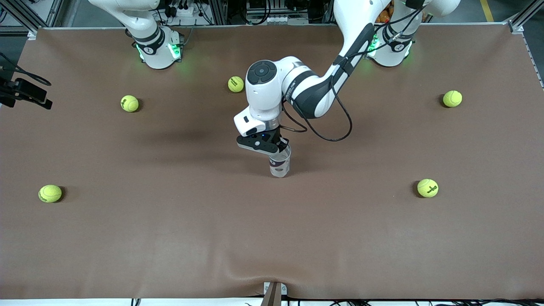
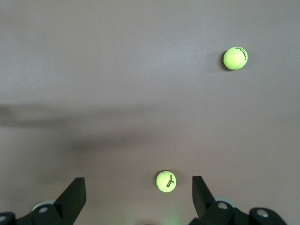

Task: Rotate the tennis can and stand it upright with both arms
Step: 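Set the upright can down on the table with the left gripper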

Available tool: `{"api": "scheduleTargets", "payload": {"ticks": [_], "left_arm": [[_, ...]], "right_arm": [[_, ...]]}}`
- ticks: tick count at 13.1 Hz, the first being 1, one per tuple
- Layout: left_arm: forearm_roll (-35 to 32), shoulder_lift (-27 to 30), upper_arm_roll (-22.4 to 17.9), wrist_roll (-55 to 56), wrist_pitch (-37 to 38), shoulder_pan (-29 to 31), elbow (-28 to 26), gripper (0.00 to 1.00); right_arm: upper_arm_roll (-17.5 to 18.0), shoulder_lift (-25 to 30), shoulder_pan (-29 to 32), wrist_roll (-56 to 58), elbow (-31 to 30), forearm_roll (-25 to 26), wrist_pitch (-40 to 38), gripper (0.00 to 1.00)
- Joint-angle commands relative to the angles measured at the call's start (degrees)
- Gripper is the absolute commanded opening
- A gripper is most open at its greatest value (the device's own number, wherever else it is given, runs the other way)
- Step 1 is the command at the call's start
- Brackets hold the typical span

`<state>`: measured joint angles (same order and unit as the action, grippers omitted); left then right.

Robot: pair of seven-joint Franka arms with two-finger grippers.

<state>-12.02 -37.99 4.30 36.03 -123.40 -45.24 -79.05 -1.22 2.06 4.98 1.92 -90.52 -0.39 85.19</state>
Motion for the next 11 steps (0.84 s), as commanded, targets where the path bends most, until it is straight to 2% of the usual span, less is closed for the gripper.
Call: {"api": "scheduleTargets", "payload": {"ticks": [1,2,5,9,11], "left_arm": [[3.66,-0.33,-0.35,0.97,-0.44,-0.38,0.39,0.29],[3.85,-0.33,-0.44,0.97,-0.44,-0.29,0.39,0.99],[3.94,0.63,-0.44,0.97,-0.44,-0.2,0.65,1.0],[4.81,5.11,-0.53,0.89,1.23,1.02,0.65,1.0],[5.08,8.26,-0.7,0.89,5.43,1.47,0.65,1.0]], "right_arm": [[0.08,-0.65,0.29,0.45,1.22,-0.4,-0.37,1.0],[0.08,-0.74,0.29,0.45,1.22,-0.4,-0.37,1.0],[0.08,-0.65,0.3,0.45,1.22,-0.4,-0.37,1.0],[0.08,-0.65,0.21,0.45,1.22,-0.4,-0.37,1.0],[0.08,-0.74,0.21,0.45,1.22,-0.4,-0.37,1.0]]}}
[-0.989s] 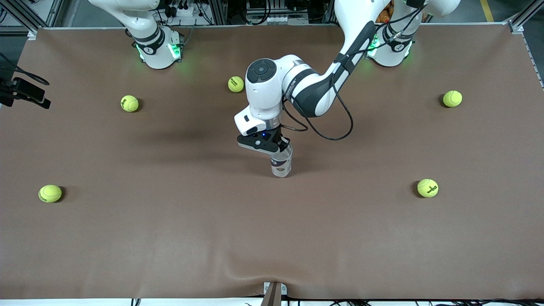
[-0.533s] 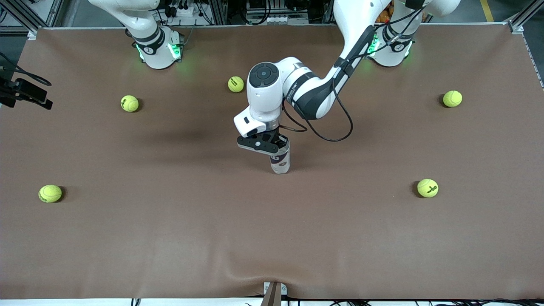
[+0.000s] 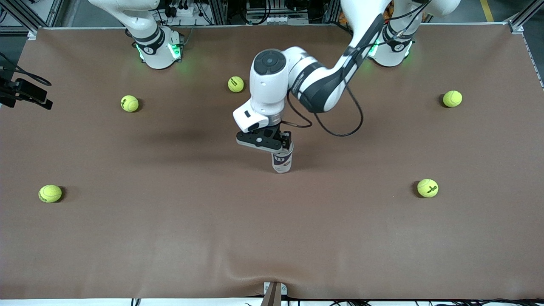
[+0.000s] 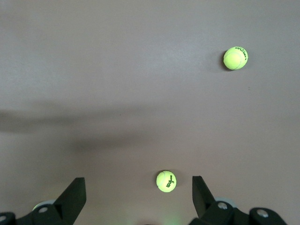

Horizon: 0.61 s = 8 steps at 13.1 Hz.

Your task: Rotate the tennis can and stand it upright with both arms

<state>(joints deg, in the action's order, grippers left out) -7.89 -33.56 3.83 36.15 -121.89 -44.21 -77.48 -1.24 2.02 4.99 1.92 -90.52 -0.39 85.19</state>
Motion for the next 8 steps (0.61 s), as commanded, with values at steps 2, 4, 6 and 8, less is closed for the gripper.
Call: {"api": "scheduleTargets", "payload": {"ticks": [2,4,6,8], "left_arm": [[1.03,7.26,-0.31,0.25,8.84,2.1,-0.92,1.0],[1.03,11.56,-0.23,-0.02,12.53,5.0,-1.01,1.0],[0.95,15.43,-0.31,-0.02,17.71,7.98,-1.01,1.0],[1.03,18.95,-0.23,-2.9,22.2,12.72,-1.09,1.0]], "right_arm": [[0.1,-0.62,0.11,0.45,1.22,-0.4,-0.37,1.0],[0.1,-0.62,0.11,0.45,1.22,-0.4,-0.37,1.0],[0.1,-0.62,0.11,0.45,1.22,-0.4,-0.37,1.0],[0.1,-0.62,0.02,0.45,1.22,-0.4,-0.37,1.0]]}}
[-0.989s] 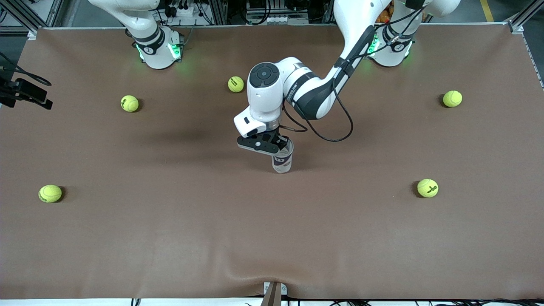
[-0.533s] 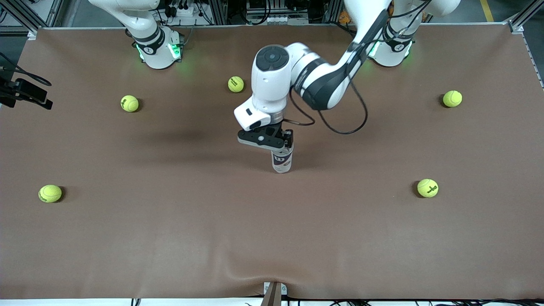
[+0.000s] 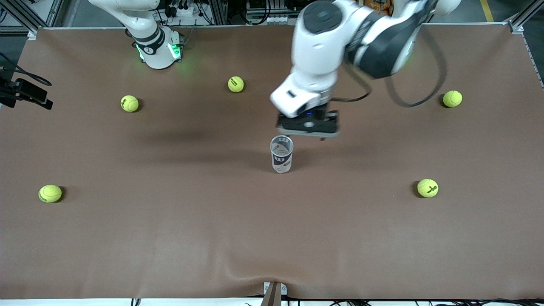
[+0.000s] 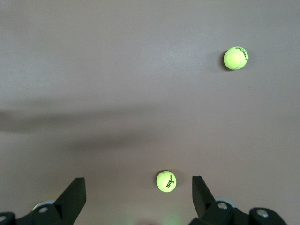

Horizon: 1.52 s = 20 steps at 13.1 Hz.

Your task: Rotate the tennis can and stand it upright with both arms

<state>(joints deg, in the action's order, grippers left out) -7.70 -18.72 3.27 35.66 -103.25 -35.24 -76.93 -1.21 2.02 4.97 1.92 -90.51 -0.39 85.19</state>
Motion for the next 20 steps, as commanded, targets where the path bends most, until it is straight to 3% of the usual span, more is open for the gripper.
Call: {"api": "scheduleTargets", "payload": {"ticks": [1,4,8,15,20], "left_arm": [[1.1,5.61,0.34,-6.35,5.84,5.95,-1.65,1.0],[5.84,9.48,0.34,-17.34,12.78,15.43,-1.73,1.0],[5.85,12.73,0.25,-22.46,19.39,22.65,-2.35,1.0],[5.94,19.68,0.25,-26.43,19.84,31.35,-10.78,1.0],[5.85,20.39,0.25,-28.45,19.66,33.92,-12.02,1.0]], "right_arm": [[0.07,-0.7,0.04,0.45,1.21,-0.4,-0.38,1.0],[0.07,-0.61,0.04,0.45,1.21,-0.4,-0.38,1.0],[0.07,-0.61,0.04,0.45,1.21,-0.4,-0.38,1.0],[0.07,-0.61,-0.05,0.45,1.21,-0.4,-0.38,1.0],[0.07,-0.61,-0.05,0.45,1.21,-0.4,-0.29,1.0]]}}
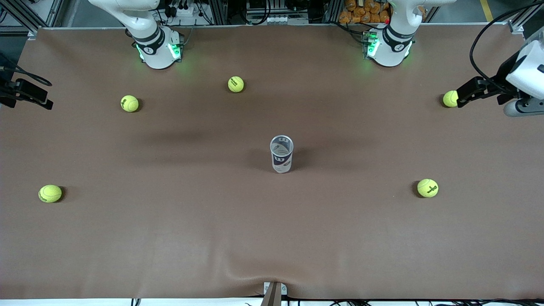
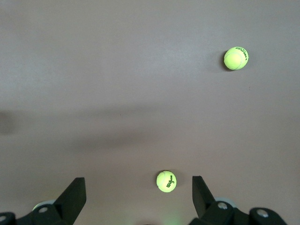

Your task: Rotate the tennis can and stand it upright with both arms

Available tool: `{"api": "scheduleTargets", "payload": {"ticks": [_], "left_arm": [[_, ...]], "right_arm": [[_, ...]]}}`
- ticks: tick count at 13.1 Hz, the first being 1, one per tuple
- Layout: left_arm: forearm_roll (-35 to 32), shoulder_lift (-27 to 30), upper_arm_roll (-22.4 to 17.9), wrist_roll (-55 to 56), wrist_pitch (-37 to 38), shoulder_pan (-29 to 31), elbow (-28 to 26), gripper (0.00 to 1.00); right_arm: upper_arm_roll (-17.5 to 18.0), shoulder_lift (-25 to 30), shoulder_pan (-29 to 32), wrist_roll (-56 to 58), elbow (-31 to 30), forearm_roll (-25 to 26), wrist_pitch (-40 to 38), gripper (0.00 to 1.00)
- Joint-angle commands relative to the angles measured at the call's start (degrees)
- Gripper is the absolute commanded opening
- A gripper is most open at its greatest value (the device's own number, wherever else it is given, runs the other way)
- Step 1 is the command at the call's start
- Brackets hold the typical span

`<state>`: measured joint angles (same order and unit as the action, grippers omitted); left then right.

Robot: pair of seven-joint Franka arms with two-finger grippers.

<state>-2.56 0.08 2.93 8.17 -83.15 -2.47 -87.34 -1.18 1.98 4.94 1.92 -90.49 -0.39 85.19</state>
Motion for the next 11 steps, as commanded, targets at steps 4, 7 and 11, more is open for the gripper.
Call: {"api": "scheduleTargets", "payload": {"ticks": [4,7,11], "left_arm": [[0.72,1.24,0.68,-3.69,-0.87,2.82,-1.08,1.0],[0.54,0.11,0.68,-5.52,-0.87,2.82,0.23,1.0],[0.72,-1.92,0.59,-8.08,-0.87,3.08,1.29,1.0]], "right_arm": [[0.03,-0.66,-0.02,0.45,1.19,-0.4,-0.29,1.0],[0.03,-0.66,-0.02,0.45,1.28,-0.4,-0.2,1.0],[0.03,-0.66,-0.02,0.45,1.19,-0.4,0.06,1.0]]}}
